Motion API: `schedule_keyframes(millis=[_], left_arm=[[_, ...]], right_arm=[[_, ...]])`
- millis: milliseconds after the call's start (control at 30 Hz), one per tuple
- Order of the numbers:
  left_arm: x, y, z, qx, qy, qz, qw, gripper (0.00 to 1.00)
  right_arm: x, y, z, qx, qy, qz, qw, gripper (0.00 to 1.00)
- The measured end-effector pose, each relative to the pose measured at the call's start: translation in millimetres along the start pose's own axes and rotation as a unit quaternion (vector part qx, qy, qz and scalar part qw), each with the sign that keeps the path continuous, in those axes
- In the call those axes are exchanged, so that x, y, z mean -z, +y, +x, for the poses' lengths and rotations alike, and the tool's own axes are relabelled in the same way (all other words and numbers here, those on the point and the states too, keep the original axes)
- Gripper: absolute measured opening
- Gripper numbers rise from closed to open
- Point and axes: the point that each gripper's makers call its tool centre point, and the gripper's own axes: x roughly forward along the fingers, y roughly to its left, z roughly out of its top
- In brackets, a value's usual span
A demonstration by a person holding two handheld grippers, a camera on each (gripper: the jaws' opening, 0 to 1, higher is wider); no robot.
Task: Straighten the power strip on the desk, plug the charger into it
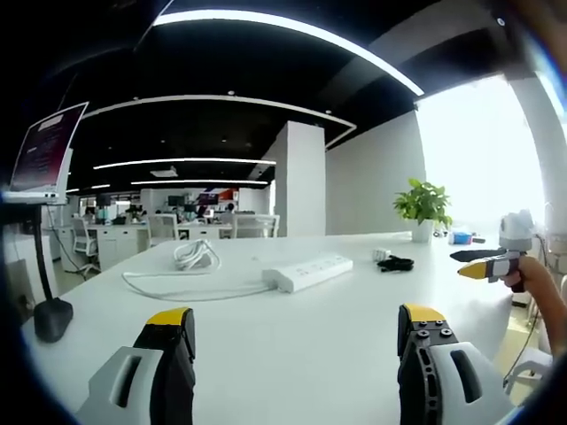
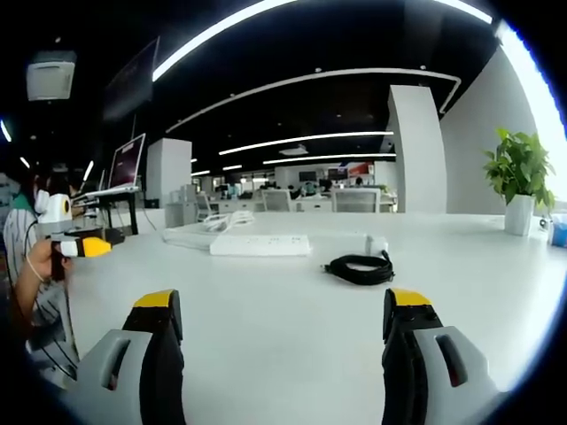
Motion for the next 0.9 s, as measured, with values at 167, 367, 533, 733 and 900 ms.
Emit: schedule_keyframes(millis=[167, 367, 533, 733, 900], left_arm=[[-5.8, 3.1, 5.5, 0.006, -0.011, -0.003, 0.9999, 0.97], [-9.2, 8.5, 13.7, 0.008, -0.018, -0.015, 0.9997, 0.97], [-12.5, 10.8, 19.7, 0.005, -0.022, -0.01, 0.9997, 0.97], [-18.6, 12.9, 32.5, 0.007, -0.03, -0.005, 0.9995, 0.96], [-26.0, 11.4, 43.8, 0.024, -0.041, -0.005, 0.9989, 0.94]], right_arm=[[-5.4, -2.2, 6.1, -0.004, -0.003, -0.007, 1.0, 0.94], [-11.9, -3.1, 18.4, -0.003, -0.013, -0.017, 0.9998, 0.94], [-15.7, -1.0, 27.7, -0.016, -0.02, -0.016, 0.9995, 0.94], [-18.9, -1.5, 40.4, -0.035, -0.013, -0.027, 0.9989, 0.93], [-21.1, 0.0, 49.6, -0.048, -0.008, -0.045, 0.9978, 0.93]])
